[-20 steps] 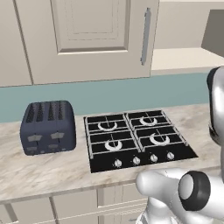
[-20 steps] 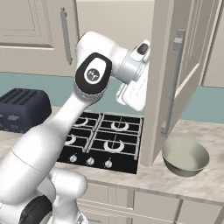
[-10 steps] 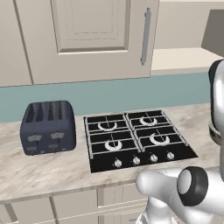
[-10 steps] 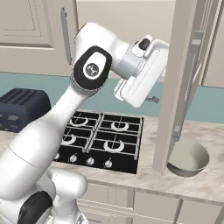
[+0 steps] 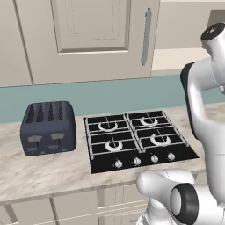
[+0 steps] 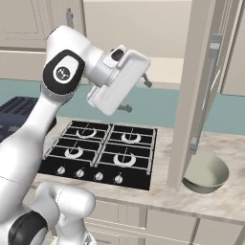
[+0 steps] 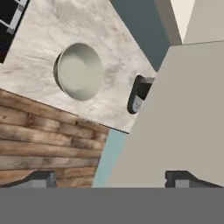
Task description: Open the cabinet and setup a tea strainer by placing it in the bowl upright.
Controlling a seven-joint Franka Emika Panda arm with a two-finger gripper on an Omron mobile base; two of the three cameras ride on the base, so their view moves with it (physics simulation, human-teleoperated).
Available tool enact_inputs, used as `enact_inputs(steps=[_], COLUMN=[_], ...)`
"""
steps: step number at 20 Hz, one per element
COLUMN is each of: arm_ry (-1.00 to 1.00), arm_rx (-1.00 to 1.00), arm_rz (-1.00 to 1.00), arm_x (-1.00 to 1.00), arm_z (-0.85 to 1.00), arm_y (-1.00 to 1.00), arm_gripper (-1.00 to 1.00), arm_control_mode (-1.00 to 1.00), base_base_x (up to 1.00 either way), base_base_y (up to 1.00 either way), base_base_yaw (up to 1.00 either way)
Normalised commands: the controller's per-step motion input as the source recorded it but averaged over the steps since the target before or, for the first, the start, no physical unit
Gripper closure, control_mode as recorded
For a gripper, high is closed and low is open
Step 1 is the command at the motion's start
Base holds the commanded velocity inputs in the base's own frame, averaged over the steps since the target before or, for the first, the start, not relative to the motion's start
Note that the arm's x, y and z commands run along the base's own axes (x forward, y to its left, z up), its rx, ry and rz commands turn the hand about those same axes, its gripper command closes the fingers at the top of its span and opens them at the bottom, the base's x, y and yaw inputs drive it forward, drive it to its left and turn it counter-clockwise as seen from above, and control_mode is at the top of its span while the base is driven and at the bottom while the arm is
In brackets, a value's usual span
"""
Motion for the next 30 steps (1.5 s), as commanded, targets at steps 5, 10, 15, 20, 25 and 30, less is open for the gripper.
enact_inputs(steps=[5,10,15,20,25,30], arm_ry=[-0.31,-0.41,-0.51,-0.66,-0.39,-0.12], arm_rx=[0.47,0.62,0.23,-0.07,-0.02,0.00], arm_rz=[-0.30,-0.36,-0.20,0.02,0.02,0.03], arm_x=[0.31,0.07,0.12,-0.01,0.00,-0.02], arm_z=[-0.43,-0.47,-0.17,0.18,0.64,0.76], arm_y=[0.43,0.18,0.64,0.56,0.31,0.32], arm_gripper=[-1.00,-1.00,-1.00,-1.00,-1.00,-1.00], arm_control_mode=[-1.00,-1.00,-1.00,-1.00,-1.00,-1.00], base_base_x=[0.00,0.00,0.00,0.00,0.00,0.00], base_base_y=[0.00,0.00,0.00,0.00,0.00,0.00], base_base_yaw=[0.00,0.00,0.00,0.00,0.00,0.00])
